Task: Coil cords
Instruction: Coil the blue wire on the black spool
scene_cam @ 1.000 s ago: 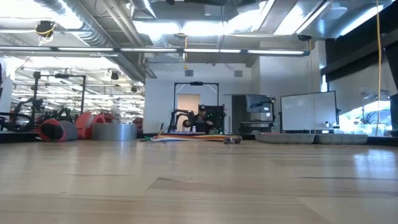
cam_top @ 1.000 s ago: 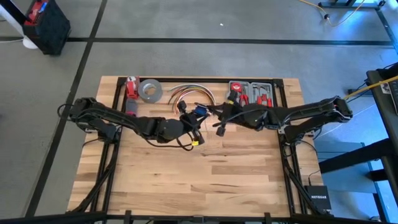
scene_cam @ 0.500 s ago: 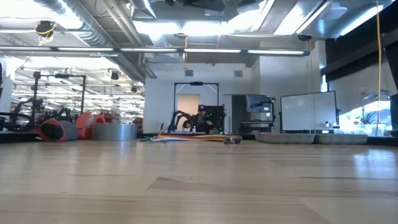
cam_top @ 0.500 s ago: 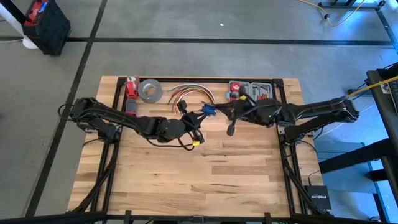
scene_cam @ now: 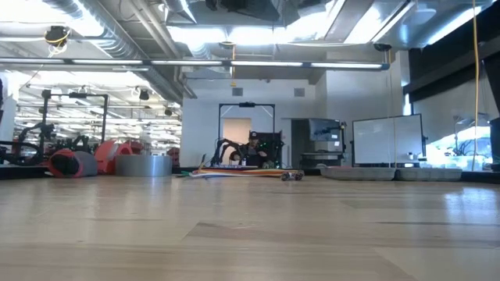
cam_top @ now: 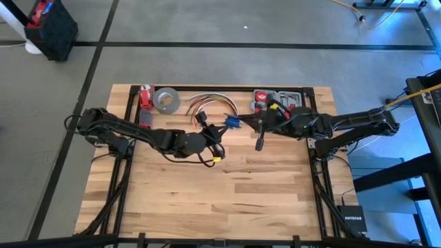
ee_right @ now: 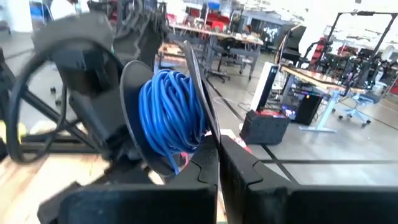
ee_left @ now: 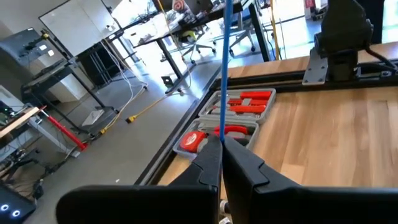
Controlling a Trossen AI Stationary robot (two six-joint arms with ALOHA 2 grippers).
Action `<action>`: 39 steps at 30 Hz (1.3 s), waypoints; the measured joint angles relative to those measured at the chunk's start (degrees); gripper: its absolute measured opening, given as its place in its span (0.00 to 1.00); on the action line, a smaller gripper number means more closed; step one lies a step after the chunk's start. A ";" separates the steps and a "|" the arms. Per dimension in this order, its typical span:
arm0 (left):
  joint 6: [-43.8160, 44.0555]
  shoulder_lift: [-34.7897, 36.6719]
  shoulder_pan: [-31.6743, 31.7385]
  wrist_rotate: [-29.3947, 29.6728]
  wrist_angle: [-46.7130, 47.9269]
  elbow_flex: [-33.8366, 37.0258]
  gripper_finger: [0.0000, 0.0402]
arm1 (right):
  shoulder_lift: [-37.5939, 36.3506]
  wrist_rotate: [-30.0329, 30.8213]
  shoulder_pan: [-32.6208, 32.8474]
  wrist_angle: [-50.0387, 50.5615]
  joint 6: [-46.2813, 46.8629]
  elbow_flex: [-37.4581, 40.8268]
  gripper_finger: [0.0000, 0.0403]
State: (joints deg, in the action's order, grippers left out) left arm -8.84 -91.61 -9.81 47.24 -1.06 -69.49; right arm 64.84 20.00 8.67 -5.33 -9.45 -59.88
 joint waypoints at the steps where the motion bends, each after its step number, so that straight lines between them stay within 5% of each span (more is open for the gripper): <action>1: -0.01 -0.02 0.00 0.02 0.11 0.00 0.00 | -0.18 -0.09 0.00 -0.08 0.00 -0.05 0.01; 13: 1.63 7.76 0.13 3.74 10.65 0.26 0.00 | -0.19 1.28 0.00 11.26 -2.43 -0.48 0.01; 21: 8.50 14.81 0.16 -1.31 14.85 0.26 0.00 | 5.62 7.87 0.02 11.89 -8.01 -0.50 0.01; 27: 16.57 15.52 0.16 -12.54 15.55 0.17 0.00 | 10.11 19.27 -0.02 10.38 -11.63 -0.35 0.01; 39: 21.14 12.51 -0.26 -13.37 6.69 0.11 0.00 | 16.62 24.98 -0.02 4.37 -15.49 -0.28 0.01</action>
State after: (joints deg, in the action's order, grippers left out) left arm 12.29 -79.11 -10.07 33.87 5.63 -69.38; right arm 81.47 44.98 8.64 -0.96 -24.94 -60.16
